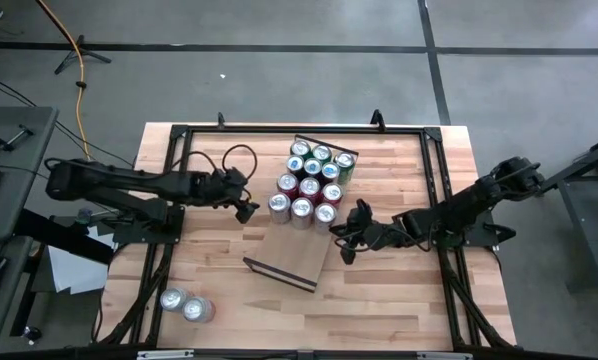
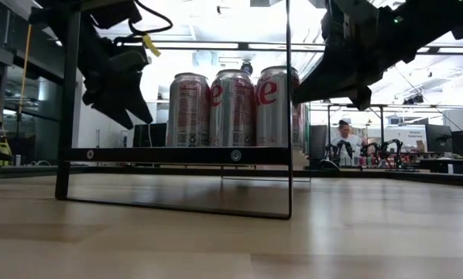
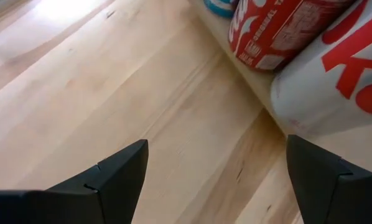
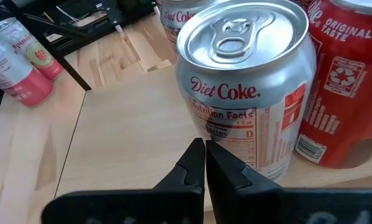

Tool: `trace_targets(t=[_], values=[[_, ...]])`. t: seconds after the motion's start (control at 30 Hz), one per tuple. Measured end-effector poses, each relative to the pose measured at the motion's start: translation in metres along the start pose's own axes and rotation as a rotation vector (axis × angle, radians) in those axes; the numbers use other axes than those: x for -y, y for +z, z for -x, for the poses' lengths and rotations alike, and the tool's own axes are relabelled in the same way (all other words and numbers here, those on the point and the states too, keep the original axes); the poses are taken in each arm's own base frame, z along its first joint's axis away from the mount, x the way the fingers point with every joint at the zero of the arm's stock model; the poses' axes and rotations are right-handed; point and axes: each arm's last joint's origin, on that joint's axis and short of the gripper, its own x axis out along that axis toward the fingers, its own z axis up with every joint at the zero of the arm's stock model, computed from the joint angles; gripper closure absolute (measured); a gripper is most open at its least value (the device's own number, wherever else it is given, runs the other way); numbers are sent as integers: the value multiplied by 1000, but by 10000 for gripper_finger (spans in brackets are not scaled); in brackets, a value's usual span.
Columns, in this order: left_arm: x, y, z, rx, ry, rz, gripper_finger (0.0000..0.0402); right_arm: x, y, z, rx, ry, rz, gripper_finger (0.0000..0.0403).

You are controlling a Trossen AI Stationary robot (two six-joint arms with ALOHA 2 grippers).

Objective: Place canned beverage on shelf
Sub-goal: Put the red and silver soda can on the shelf aligned with the other red and silver soda can, then put the right white and pink soda can on the shelf

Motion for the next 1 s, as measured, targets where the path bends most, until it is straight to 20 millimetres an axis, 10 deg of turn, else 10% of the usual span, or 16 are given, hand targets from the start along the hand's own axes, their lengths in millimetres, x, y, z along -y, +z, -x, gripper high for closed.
trace_targets(t=[0.5, 1.0], values=[[14, 8, -20, 65, -48, -63, 124, 1, 0, 0, 5, -15, -2, 403], [20, 15, -19, 127, -124, -76, 344, 2, 21, 24, 62, 32, 13, 403]])
